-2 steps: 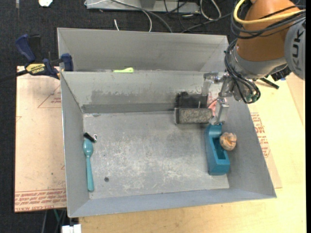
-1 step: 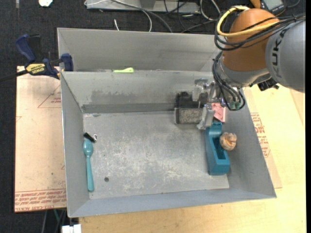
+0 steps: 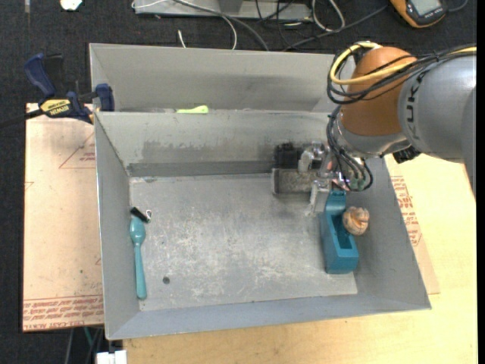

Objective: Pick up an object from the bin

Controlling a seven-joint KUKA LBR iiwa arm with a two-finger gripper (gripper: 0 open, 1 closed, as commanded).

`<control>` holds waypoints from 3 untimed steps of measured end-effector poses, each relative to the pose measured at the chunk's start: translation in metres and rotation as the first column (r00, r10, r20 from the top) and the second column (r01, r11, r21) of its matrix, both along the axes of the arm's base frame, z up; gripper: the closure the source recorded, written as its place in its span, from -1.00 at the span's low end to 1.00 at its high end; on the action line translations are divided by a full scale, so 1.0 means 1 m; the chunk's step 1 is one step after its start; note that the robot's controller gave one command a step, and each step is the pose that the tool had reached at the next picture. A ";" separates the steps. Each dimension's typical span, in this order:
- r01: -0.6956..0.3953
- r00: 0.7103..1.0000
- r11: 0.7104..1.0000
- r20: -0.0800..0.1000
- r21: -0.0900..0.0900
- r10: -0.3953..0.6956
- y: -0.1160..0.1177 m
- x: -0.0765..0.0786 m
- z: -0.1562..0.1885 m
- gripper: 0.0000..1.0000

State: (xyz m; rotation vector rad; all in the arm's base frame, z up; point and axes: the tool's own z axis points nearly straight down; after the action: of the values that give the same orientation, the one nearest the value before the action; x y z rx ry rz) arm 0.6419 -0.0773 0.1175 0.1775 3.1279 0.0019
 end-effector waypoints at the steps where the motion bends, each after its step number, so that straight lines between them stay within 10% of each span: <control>1: -0.244 0.970 0.970 0.008 -0.004 0.244 0.001 0.010 -0.026 -1.00; 3: -0.040 0.999 0.999 0.010 0.001 0.040 0.004 0.014 -0.040 -1.00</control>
Offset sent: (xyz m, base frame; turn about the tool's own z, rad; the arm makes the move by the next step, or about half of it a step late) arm 0.0096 -0.0032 -0.0475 0.0171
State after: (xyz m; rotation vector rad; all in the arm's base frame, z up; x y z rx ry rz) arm 0.6561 -0.0729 0.0773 0.1153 3.1207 0.0050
